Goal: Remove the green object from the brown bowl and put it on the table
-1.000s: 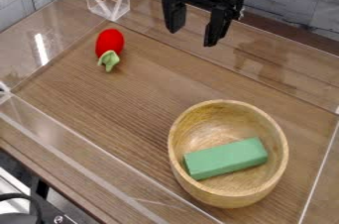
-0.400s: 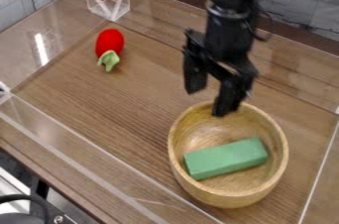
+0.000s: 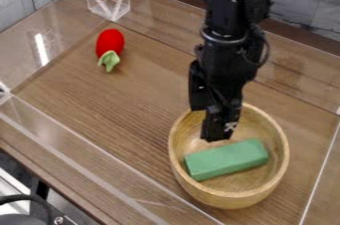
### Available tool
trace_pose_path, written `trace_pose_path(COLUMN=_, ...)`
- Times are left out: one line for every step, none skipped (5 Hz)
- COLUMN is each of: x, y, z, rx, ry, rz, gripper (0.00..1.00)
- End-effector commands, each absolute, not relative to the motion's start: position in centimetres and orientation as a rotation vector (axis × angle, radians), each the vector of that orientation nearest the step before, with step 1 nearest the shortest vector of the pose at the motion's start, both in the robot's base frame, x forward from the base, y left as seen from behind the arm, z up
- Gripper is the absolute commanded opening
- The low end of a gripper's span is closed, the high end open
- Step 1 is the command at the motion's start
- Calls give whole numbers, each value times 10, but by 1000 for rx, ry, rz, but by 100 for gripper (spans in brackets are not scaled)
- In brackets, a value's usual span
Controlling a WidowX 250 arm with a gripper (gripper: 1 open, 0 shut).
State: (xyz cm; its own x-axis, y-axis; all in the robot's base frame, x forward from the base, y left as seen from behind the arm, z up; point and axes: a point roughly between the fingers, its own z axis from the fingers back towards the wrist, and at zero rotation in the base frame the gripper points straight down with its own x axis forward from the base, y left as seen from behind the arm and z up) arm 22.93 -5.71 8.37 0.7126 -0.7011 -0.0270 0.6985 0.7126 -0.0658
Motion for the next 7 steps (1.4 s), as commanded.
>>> trace_pose_path(x=232, y=-60, z=87, rx=-42, ry=-17, rz=-798, gripper=100)
trace_pose_path(x=233, y=-60, z=82, rx=-37, ry=-32, rz=-797, gripper=100)
trace_pose_path(x=238, y=-64, z=67, rx=-38, ry=-46, rz=-787, gripper=100)
trace_pose_path(x=243, y=-70, z=53, rx=-37, ry=-63, rz=-771, gripper=100)
trace_pose_path(x=252, y=-71, z=63, rx=-19, ry=-109, rz=-777, gripper=100)
trace_pose_path(x=261, y=-71, z=73, rx=0, ry=-139, rz=-778, gripper=100)
trace_pose_path(x=253, y=-81, z=73, rx=2, ry=-173, rz=-753, gripper=100)
